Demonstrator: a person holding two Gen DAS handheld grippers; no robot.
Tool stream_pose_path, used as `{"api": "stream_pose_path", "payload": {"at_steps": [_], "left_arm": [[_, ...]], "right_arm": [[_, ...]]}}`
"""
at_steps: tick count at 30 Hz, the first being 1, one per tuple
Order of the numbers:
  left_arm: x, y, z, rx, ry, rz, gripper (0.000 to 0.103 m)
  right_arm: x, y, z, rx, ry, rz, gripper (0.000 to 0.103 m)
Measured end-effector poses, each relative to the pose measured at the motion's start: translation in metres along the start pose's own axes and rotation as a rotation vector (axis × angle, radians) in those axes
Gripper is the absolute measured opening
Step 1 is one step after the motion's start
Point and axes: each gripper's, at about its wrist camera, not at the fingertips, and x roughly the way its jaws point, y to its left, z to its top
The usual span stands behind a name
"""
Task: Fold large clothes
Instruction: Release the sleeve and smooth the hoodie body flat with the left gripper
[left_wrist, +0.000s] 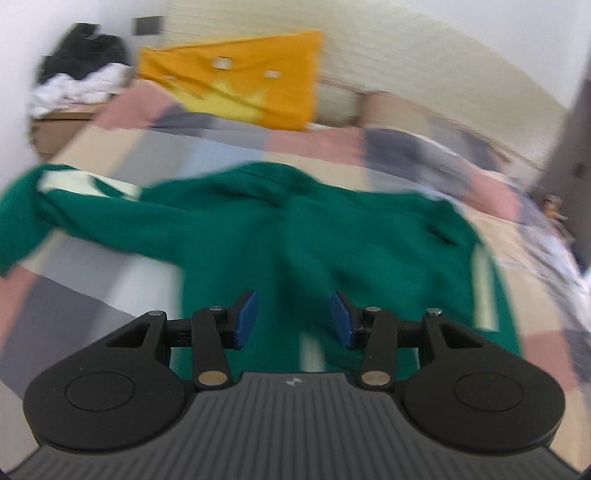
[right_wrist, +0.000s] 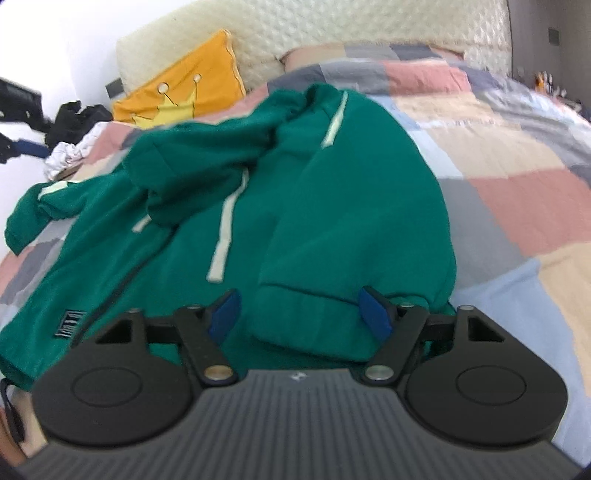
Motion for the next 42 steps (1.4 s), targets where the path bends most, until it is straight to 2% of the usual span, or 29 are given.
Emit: {"api": "stream_pose_path", "payload": {"at_steps": [3, 6, 7, 8, 10, 11, 13, 17, 20, 23, 28, 30, 31, 32, 34, 36, 39, 41, 42], "left_arm": [[-0.006, -0.043, -0.031, 0.042, -0.023, -0.074, 0.050], [-0.009, -0.068, -0.062, 0.073, -0.051, -0.095, 0.050], [-0.010, -0.073, -0.074, 0.083, -0.062, -0.101, 0.050], [-0.010, -0.075, -0.082, 0.086, -0.063, -0.100, 0.050], [-0.007, -0.073, -0.096, 0.087, -0.041, -0.106, 0.050], [-0.006, -0.072, -0.105, 0.074, -0.029, -0.117, 0.050], [-0.004, -0.068, -0.121, 0.068, -0.009, -0.133, 0.050], [-0.001, -0.059, -0.142, 0.104, -0.001, -0.126, 0.050], [-0.001, -0.049, -0.150, 0.051, 0.019, -0.160, 0.050], [-0.002, -0.043, -0.151, 0.040, 0.024, -0.175, 0.050], [0.002, -0.050, -0.157, 0.103, 0.013, -0.156, 0.050], [0.009, -0.056, -0.163, 0.164, 0.040, -0.145, 0.051], [0.013, -0.058, -0.167, 0.187, 0.058, -0.133, 0.051], [0.018, -0.060, -0.171, 0.204, 0.073, -0.120, 0.051], [0.029, -0.061, -0.178, 0.218, 0.112, -0.107, 0.051], [0.037, -0.061, -0.183, 0.226, 0.136, -0.091, 0.051], [0.049, -0.057, -0.187, 0.202, 0.181, -0.089, 0.051], [0.054, -0.055, -0.191, 0.180, 0.203, -0.090, 0.051], [0.056, -0.054, -0.192, 0.174, 0.209, -0.091, 0.051]], "right_arm": [[0.003, -0.005, -0.003, 0.022, 0.007, 0.003, 0.062], [-0.003, -0.013, -0.002, 0.088, -0.008, 0.024, 0.042], [-0.006, -0.018, -0.001, 0.117, -0.015, 0.033, 0.029], [-0.009, -0.023, -0.001, 0.150, -0.024, 0.039, 0.022], [-0.012, -0.029, 0.000, 0.182, -0.044, 0.029, 0.015], [-0.014, -0.031, 0.002, 0.190, -0.053, 0.010, 0.006], [-0.015, -0.038, 0.004, 0.220, -0.061, -0.025, 0.003], [-0.020, -0.059, 0.006, 0.339, -0.085, 0.008, 0.003], [-0.023, -0.067, 0.009, 0.373, -0.108, -0.009, 0.003], [-0.027, -0.067, 0.009, 0.377, -0.097, 0.019, 0.006], [-0.030, -0.051, 0.009, 0.321, -0.076, 0.102, 0.007], [-0.029, -0.041, 0.009, 0.277, -0.064, 0.119, 0.012], [-0.028, -0.036, 0.008, 0.255, -0.060, 0.124, 0.020], [-0.028, -0.032, 0.008, 0.239, -0.054, 0.128, 0.034], [-0.025, -0.024, 0.007, 0.207, -0.040, 0.144, 0.051], [-0.023, -0.016, 0.006, 0.169, -0.033, 0.150, 0.051], [-0.019, -0.004, 0.004, 0.087, -0.019, 0.116, 0.051], [-0.011, 0.002, 0.001, 0.034, 0.004, 0.094, 0.062], [-0.008, 0.004, -0.001, 0.018, 0.018, 0.086, 0.062]]}}
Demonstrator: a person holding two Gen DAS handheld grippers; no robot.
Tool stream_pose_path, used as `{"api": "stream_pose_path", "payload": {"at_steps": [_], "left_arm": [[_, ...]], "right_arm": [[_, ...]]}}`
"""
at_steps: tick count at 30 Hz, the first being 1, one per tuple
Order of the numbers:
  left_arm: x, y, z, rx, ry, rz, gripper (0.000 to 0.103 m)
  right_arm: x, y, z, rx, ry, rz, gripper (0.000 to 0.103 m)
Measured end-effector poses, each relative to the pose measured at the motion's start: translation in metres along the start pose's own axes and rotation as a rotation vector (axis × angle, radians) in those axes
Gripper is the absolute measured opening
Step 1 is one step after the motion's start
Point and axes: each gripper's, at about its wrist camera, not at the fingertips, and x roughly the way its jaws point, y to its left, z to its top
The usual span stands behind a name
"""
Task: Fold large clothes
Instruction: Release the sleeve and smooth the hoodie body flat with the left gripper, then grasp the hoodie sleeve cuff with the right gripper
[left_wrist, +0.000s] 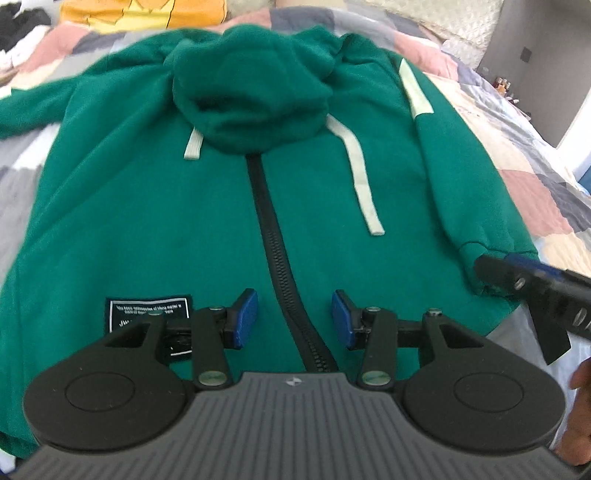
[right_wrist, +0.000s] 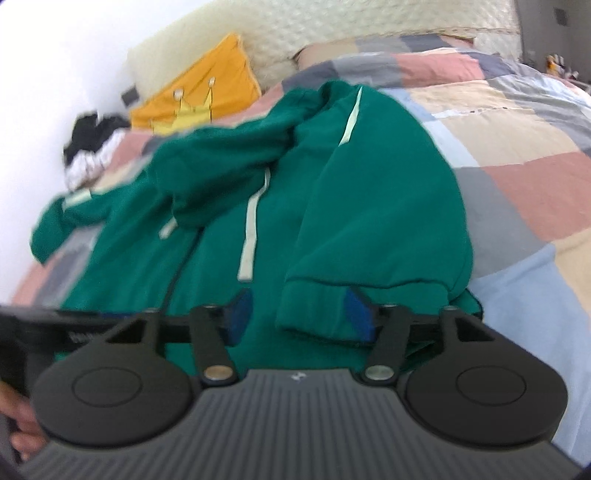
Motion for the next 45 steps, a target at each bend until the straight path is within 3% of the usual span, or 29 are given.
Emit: {"api": "stream_pose_path", "payload": {"at_steps": [9, 12, 13, 14, 17, 21, 27, 35, 41, 45], "left_arm": [[0.005, -0.001, -0.002, -0.015, 0.008, 0.002, 0.051], [0.003, 0.000, -0.002, -0.032, 0.006, -0.006, 0.051], [0.003, 0.001, -0.002, -0.036, 0.005, -0.008, 0.051], [0.002, 0.001, -0.002, -0.038, 0.004, -0.010, 0.051], [0.002, 0.001, -0.003, -0.038, 0.003, -0.010, 0.051], [0.000, 0.000, -0.003, -0.032, -0.003, -0.007, 0.051], [-0.007, 0.003, -0.002, -0.060, -0.017, -0.019, 0.051], [-0.008, 0.003, 0.006, -0.077, -0.044, 0.009, 0.051], [-0.003, 0.012, 0.024, -0.159, -0.047, -0.032, 0.051], [0.005, 0.013, 0.038, -0.232, -0.033, -0.100, 0.051]], "right_arm": [[0.025, 0.024, -0.021, -0.230, 0.037, -0.128, 0.064], [0.025, 0.025, -0.021, -0.223, 0.029, -0.165, 0.049], [0.022, 0.022, -0.020, -0.205, 0.022, -0.184, 0.034], [0.019, 0.018, -0.018, -0.181, 0.017, -0.191, 0.027], [0.010, 0.009, -0.015, -0.112, -0.001, -0.175, 0.017], [-0.006, 0.008, -0.003, -0.096, -0.056, -0.200, 0.014], [-0.040, -0.018, 0.059, -0.039, -0.200, -0.267, 0.014], [-0.068, -0.101, 0.172, -0.075, -0.308, -0.425, 0.013], [-0.056, -0.175, 0.259, -0.123, -0.351, -0.590, 0.013], [-0.028, -0.244, 0.296, -0.015, -0.362, -0.682, 0.013]]}}
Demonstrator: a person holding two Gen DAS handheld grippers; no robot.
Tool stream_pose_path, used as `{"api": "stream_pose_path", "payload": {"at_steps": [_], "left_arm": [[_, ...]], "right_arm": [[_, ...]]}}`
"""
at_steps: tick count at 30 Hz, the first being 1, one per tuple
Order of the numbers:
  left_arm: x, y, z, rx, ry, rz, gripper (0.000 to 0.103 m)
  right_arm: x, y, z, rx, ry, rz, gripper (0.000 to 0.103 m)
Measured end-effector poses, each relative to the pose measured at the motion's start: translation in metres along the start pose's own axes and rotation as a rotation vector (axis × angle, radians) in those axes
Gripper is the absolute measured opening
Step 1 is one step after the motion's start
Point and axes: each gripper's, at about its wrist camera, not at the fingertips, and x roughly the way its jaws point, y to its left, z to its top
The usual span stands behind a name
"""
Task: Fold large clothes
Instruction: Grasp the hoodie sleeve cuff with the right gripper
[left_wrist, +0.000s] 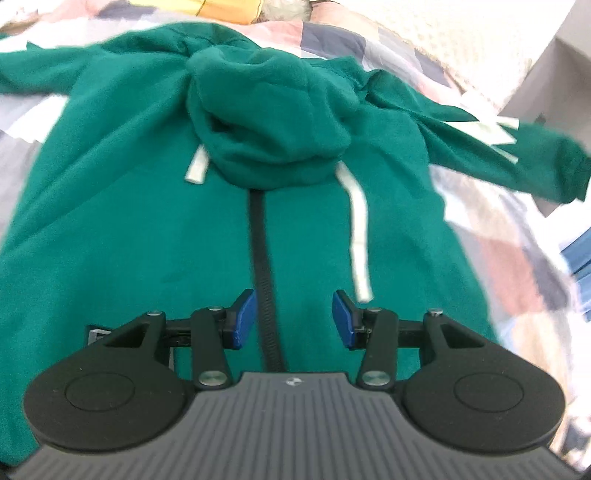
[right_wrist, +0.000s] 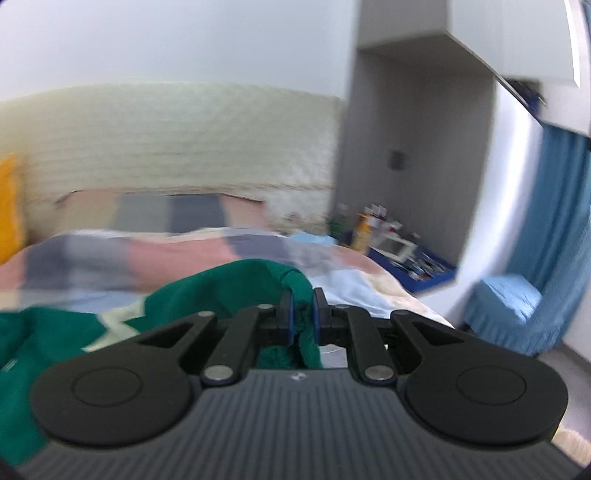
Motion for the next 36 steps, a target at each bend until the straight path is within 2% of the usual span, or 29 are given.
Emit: {"api": "stream_pose_path", "payload": {"at_steps": [4, 8, 12, 17, 21, 22, 23, 25, 29, 32, 36], "left_arm": [[0.012, -0.008, 0.013, 0.004, 0.000, -0.009, 0.051], [0.030, -0.010, 0.026, -0.011, 0.018, -0.002, 0.051], [0.046, -0.011, 0.035, 0.021, 0.041, 0.028, 0.051], [0.056, -0.010, 0.040, 0.041, 0.041, 0.045, 0.051], [0.058, -0.011, 0.041, 0.068, 0.058, 0.039, 0.052], [0.058, -0.013, 0.041, 0.101, 0.069, 0.038, 0.053], [0.056, -0.013, 0.039, 0.101, 0.060, 0.040, 0.053], [0.050, -0.009, 0.038, 0.061, 0.056, 0.013, 0.053], [0.033, 0.003, 0.038, -0.013, 0.044, -0.022, 0.053], [0.019, 0.019, 0.034, -0.126, 0.068, -0.142, 0.053], [-0.009, 0.027, 0.023, -0.138, 0.011, -0.130, 0.053]], "right_arm": [[0.076, -0.017, -0.017, 0.018, 0.066, -0.105, 0.013], [0.143, -0.026, -0.059, 0.027, 0.155, -0.168, 0.013], [0.176, -0.032, -0.099, 0.052, 0.213, -0.181, 0.013], [0.191, -0.028, -0.116, 0.036, 0.207, -0.163, 0.014], [0.180, -0.033, -0.108, 0.133, 0.168, -0.054, 0.020], [0.172, -0.034, -0.106, 0.160, 0.167, -0.032, 0.031], [0.166, -0.033, -0.104, 0.176, 0.176, -0.013, 0.049], [0.152, -0.031, -0.101, 0.187, 0.197, 0.016, 0.067], [0.106, -0.023, -0.098, 0.189, 0.190, 0.086, 0.068], [0.068, -0.016, -0.096, 0.207, 0.192, 0.132, 0.068], [0.007, 0.000, -0.094, 0.198, 0.179, 0.176, 0.068]]}}
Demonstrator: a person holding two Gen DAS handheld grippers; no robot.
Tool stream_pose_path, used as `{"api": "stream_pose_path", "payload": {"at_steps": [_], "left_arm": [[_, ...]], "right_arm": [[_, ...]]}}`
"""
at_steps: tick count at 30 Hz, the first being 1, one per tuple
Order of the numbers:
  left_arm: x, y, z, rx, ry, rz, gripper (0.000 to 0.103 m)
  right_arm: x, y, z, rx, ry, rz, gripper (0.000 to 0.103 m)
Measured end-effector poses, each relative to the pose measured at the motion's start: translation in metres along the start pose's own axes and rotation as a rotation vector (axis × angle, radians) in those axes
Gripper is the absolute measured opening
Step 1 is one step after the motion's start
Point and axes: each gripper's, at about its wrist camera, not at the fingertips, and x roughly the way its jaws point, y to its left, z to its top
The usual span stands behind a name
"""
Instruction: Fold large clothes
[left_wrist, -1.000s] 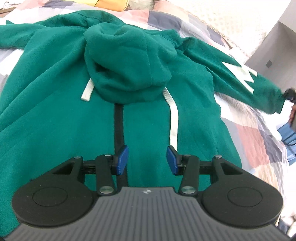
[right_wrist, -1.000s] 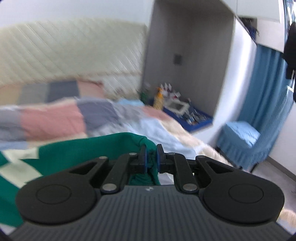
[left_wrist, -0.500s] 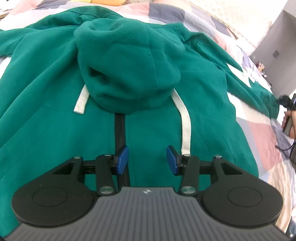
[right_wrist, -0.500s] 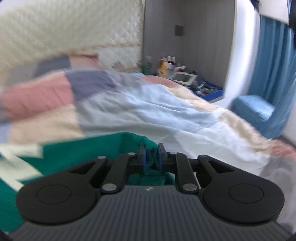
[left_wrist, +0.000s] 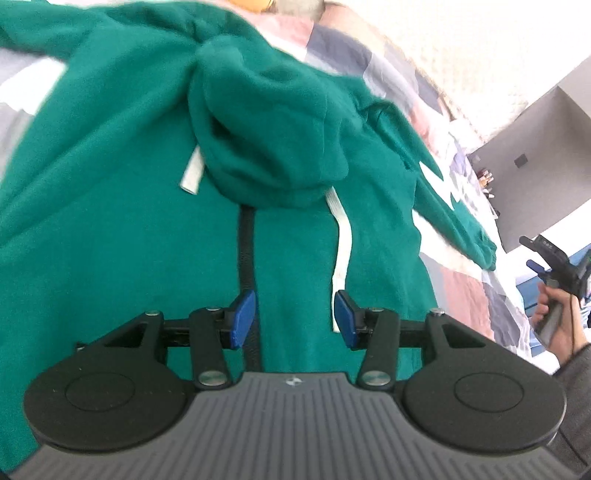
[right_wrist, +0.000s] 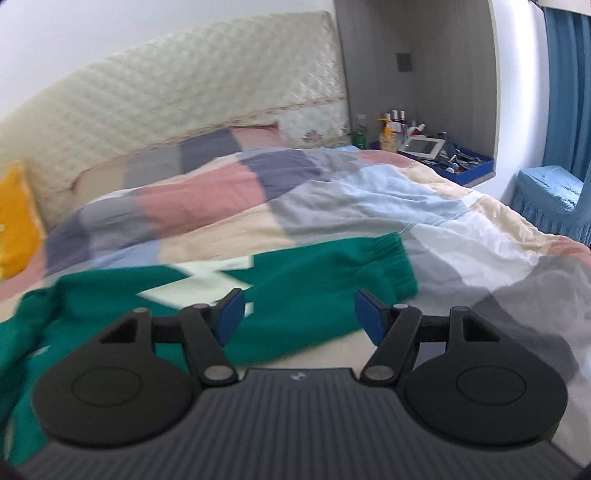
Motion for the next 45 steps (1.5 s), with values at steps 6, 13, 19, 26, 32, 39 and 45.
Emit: {"api": "stream_pose_path", "payload": {"at_steps": [6, 13, 19, 26, 32, 39, 45], "left_arm": [[-0.043, 0.005, -0.013, 0.033, -0.077, 0.010, 0.053], [-0.072, 0.030, -0.027, 0.005, -0.089, 0.033, 0.053], [-0.102, 0.056, -0.024, -0.058, -0.097, 0.063, 0.055], [-0.142, 0.092, 0.000, -0.178, -0.123, 0.108, 0.062], [-0.142, 0.124, 0.008, -0.198, -0.100, 0.239, 0.062], [-0.109, 0.152, 0.002, -0.325, -0.009, 0.256, 0.062], [-0.091, 0.153, -0.004, -0.368, -0.024, 0.339, 0.062]], "right_arm": [[-0.082, 0.030, -0.042, 0.058, 0.013, 0.117, 0.068], [-0.158, 0.066, -0.104, 0.109, 0.080, 0.274, 0.068], [-0.182, 0.093, -0.134, 0.130, 0.262, 0.380, 0.068], [-0.192, 0.118, -0.123, 0.055, 0.296, 0.482, 0.068], [-0.164, 0.106, -0.141, 0.060, 0.373, 0.459, 0.068], [-0.124, 0.093, -0.177, 0.097, 0.523, 0.432, 0.068], [-0.087, 0.092, -0.204, 0.211, 0.574, 0.411, 0.069]]}}
